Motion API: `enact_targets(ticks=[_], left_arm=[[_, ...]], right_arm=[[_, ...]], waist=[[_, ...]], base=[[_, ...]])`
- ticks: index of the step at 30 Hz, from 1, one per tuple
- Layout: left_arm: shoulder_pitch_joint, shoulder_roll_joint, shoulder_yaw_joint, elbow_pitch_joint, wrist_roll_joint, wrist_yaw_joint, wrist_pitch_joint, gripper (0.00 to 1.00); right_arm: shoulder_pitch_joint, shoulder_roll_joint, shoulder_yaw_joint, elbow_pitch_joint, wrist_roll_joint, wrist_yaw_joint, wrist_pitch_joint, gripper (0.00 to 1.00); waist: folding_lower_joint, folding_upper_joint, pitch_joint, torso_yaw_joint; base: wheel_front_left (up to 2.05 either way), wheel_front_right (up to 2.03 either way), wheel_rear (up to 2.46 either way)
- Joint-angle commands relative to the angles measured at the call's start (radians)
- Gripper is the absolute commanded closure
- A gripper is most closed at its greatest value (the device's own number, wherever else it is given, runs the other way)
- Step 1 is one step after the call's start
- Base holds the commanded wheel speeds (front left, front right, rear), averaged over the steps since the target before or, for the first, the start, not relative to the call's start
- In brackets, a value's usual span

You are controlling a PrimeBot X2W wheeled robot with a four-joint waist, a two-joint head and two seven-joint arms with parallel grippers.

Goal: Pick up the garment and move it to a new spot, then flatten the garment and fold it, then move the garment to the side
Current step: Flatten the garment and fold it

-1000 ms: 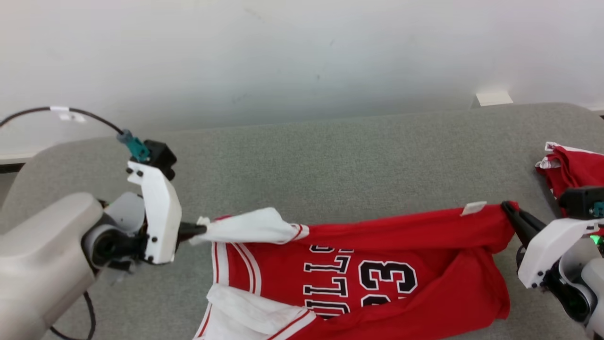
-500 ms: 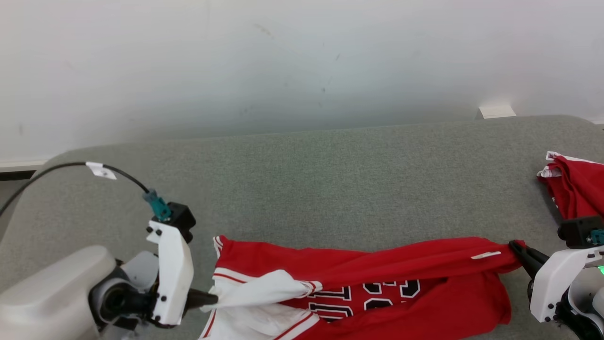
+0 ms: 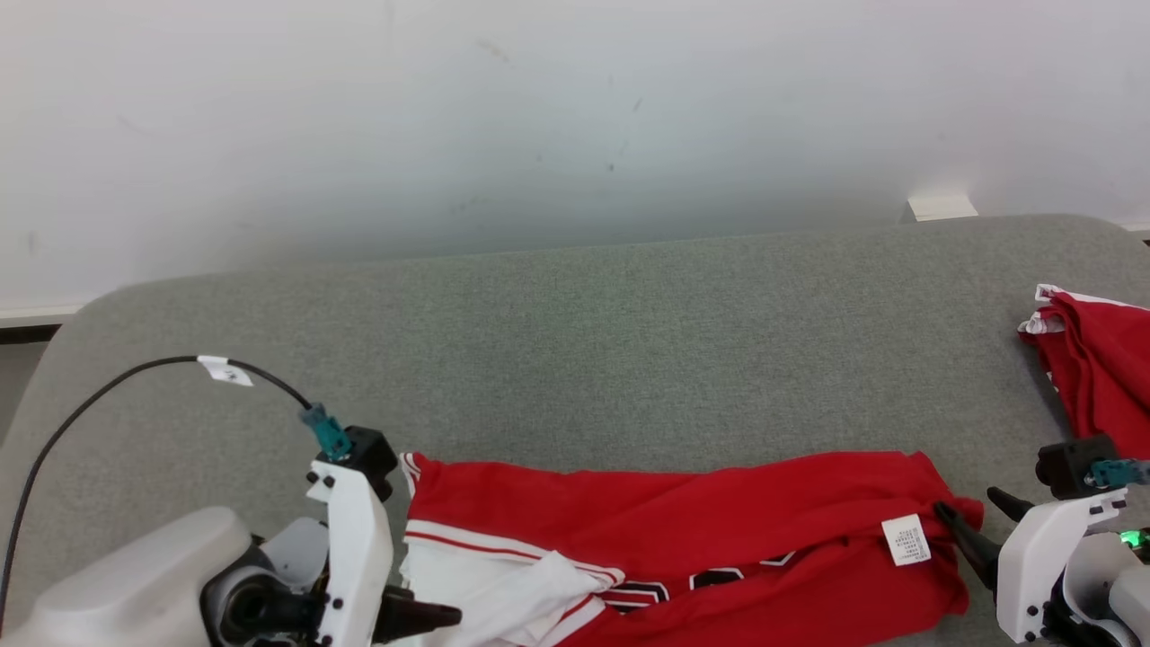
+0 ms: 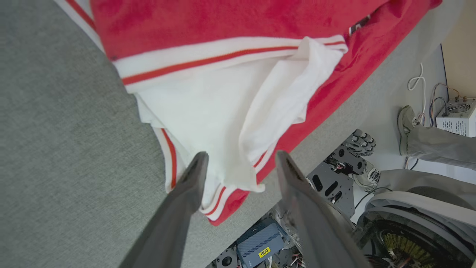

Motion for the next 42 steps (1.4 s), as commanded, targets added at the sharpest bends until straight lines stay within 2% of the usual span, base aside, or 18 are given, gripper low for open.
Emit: enact_targets(ticks=[1,7,12,17,22,27,29,32,36,40,42], left_arm=[[0.009,0.002,0.005,0.006,-0.007,-0.004,-0.006,0.0],[-0.003,0.026,0.042,0.0,-0.026,-0.01,-0.045,0.0],[-0.026,0.066,0.095,-0.032,0.004,-0.005,-0.133,0.0],[-0.012,0.103,0.151,-0.089,0.044,0.015,-0.281,0.0],[0.034,0.124,0.214,-0.133,0.161,0.092,-0.551,0.0],[0.121,0.096,0.264,-0.165,0.245,0.235,-0.809,0.0],[0.162,0.08,0.286,-0.181,0.245,0.285,-0.874,0.0],[0.215,0.06,0.328,-0.206,0.266,0.345,-0.922,0.0],[0.292,0.011,0.443,-0.25,0.318,0.397,-0.933,0.0],[0.414,-0.063,0.59,-0.28,0.433,0.409,-0.932,0.0],[0.481,-0.122,0.68,-0.287,0.471,0.407,-0.932,0.0]], right_arm=[[0.014,-0.011,0.012,-0.015,-0.003,-0.002,0.0,0.0],[0.025,-0.09,0.031,-0.084,0.024,-0.002,-0.011,0.0],[0.013,-0.145,-0.011,-0.127,0.042,-0.002,-0.07,0.0],[0.016,-0.184,-0.081,-0.22,0.067,-0.002,-0.147,0.0],[0.041,-0.206,-0.175,-0.299,0.036,-0.002,-0.246,0.0],[0.11,-0.156,-0.343,-0.34,-0.042,-0.002,-0.29,0.0],[0.144,-0.129,-0.452,-0.358,-0.126,-0.002,-0.291,0.0],[0.251,-0.036,-0.663,-0.407,-0.262,-0.002,-0.29,0.0],[0.398,0.091,-0.869,-0.5,-0.417,-0.002,-0.291,0.0],[0.514,0.179,-0.958,-0.553,-0.51,-0.002,-0.283,0.0],[0.553,0.213,-0.988,-0.567,-0.551,-0.002,-0.268,0.0]], waist=[[0.0,-0.0001,-0.003,0.0],[0.0,-0.0001,-0.031,0.003],[0.0,-0.0001,-0.048,0.009],[0.0,-0.0001,-0.058,0.014],[0.0,-0.0001,-0.059,0.018],[0.0,-0.0001,-0.061,0.031],[0.0,-0.0001,-0.06,0.037],[0.0,-0.0001,-0.058,0.05],[0.0,-0.0001,-0.057,0.063],[0.0,-0.0001,-0.052,0.067],[0.0,-0.0001,-0.047,0.066]], base=[[0.0,0.0,0.0],[0.0,0.0,0.0],[0.0,0.0,0.0],[0.0,0.0,0.0],[0.0,0.0,0.0],[0.0,0.0,0.0],[0.0,0.0,0.0],[0.0,0.0,0.0],[0.0,0.0,0.0],[0.0,0.0,0.0],[0.0,0.0,0.0]])
